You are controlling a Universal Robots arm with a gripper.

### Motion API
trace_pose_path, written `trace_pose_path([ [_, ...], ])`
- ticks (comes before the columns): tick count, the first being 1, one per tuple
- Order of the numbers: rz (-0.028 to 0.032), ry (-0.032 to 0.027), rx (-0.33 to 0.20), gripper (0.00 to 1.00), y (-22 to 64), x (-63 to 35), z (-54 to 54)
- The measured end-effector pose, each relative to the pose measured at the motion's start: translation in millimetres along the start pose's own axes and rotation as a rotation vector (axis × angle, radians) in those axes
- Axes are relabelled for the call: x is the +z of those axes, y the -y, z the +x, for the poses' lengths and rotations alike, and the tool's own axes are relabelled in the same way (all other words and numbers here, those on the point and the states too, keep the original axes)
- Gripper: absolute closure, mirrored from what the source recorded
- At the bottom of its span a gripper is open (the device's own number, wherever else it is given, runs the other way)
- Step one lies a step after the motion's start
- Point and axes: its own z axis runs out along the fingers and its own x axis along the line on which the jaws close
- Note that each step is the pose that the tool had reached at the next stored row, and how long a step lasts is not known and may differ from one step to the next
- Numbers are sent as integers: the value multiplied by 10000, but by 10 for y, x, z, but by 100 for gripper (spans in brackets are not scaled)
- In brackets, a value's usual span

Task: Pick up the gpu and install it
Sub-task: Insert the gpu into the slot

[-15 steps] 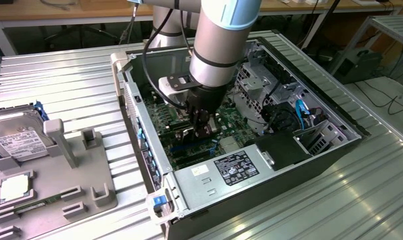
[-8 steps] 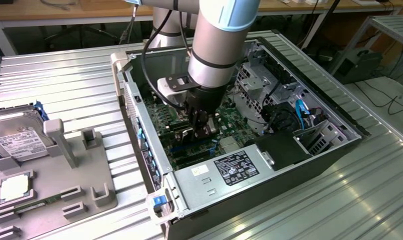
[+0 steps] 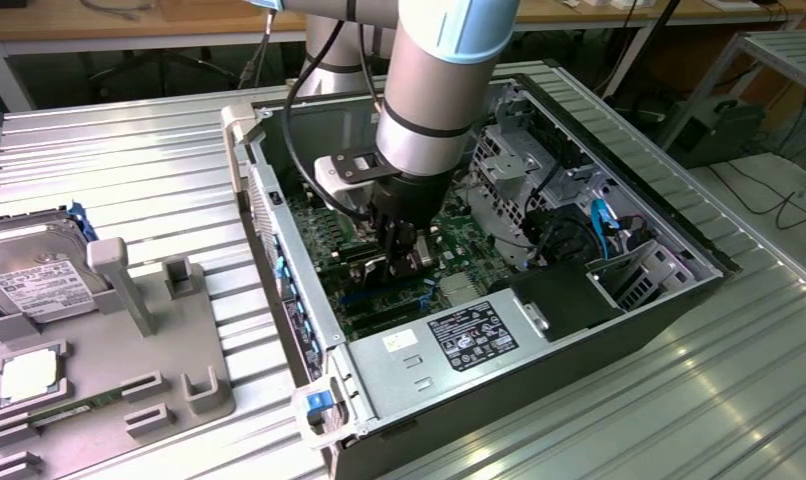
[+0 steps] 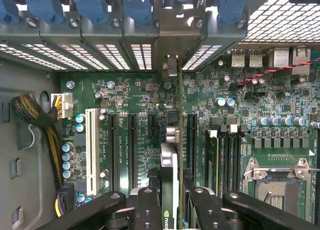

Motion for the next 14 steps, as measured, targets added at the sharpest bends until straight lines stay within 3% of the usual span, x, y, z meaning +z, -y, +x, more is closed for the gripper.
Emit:
trace_pose_path([
  [14, -3, -3, 0, 73, -23, 58, 1],
])
